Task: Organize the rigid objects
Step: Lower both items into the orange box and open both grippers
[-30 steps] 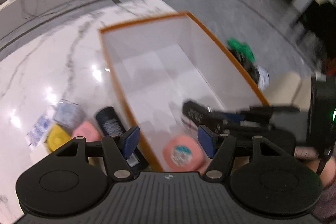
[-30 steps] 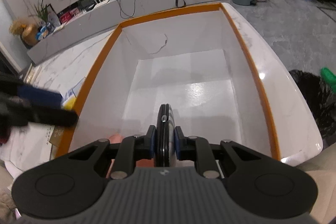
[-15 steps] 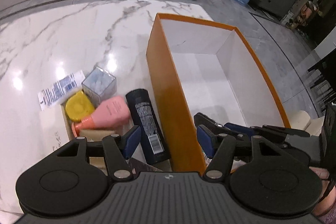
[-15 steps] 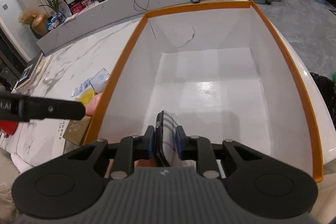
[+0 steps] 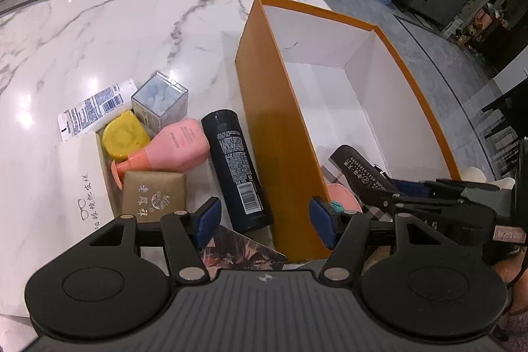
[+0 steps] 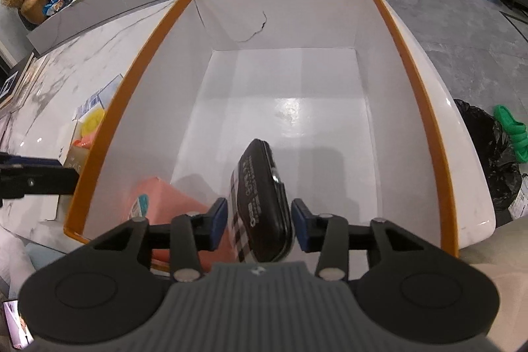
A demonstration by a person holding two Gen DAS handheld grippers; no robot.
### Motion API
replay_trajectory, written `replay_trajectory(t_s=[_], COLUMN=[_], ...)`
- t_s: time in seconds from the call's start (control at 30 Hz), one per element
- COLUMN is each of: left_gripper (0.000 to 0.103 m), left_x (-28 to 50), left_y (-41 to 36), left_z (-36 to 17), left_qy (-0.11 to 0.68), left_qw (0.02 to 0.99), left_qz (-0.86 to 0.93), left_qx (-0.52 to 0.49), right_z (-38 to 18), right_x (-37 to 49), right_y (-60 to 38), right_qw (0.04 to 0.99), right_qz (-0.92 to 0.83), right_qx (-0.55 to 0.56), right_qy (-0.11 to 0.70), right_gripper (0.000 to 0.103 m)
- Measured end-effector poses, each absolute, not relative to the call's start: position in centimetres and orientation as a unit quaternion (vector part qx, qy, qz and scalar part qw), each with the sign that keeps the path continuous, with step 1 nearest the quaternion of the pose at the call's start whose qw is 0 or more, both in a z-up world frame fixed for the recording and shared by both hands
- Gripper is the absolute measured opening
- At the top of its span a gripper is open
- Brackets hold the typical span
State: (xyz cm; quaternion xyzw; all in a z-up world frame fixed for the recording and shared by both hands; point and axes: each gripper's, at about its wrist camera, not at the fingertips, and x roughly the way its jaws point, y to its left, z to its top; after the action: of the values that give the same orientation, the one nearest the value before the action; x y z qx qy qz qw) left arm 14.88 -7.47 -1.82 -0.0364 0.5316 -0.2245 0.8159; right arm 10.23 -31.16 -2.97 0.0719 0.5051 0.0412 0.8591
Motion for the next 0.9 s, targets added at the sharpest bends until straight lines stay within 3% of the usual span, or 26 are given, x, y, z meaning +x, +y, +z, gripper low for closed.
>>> replay_trajectory(t_s=[0.1,0.27,0.43,0.53,0.9], left_gripper=[0.072,0.066,0.066,0.066,0.066], left_x=[14.9,14.9,15.0,15.0,16.2], left_y=[-7.7,-8.2,-8.2,-8.3,-8.5], left_z=[-1.7,-1.8,-1.7,-1.7,-1.9], left_qy=[0.531,0.533,0.534,0.534,0.535], left_qw=[0.814,0.813,0.813,0.814,0.814], left_qz=[-0.231,-0.231,-0.229,-0.229,-0.224], left_qx=[-0.039,-0.033,-0.032,-0.030,-0.029], right_z=[-1.9,-0.1,-0.4,-1.2,-2.9], right_x=[10.4,10.0,10.4,10.9,14.5], right_y=[-31.2,-31.0,-30.1,-29.6,-28.9], right_qw=[0.868,0.868,0.833,0.826,0.842], right_qz=[0.037,0.095,0.154,0.157,0.131], right_qx=[0.070,0.090,0.123,0.119,0.135], right_qy=[0.491,0.480,0.518,0.527,0.505], right_gripper=[0.058,0.056,0.035,0.017,0.007])
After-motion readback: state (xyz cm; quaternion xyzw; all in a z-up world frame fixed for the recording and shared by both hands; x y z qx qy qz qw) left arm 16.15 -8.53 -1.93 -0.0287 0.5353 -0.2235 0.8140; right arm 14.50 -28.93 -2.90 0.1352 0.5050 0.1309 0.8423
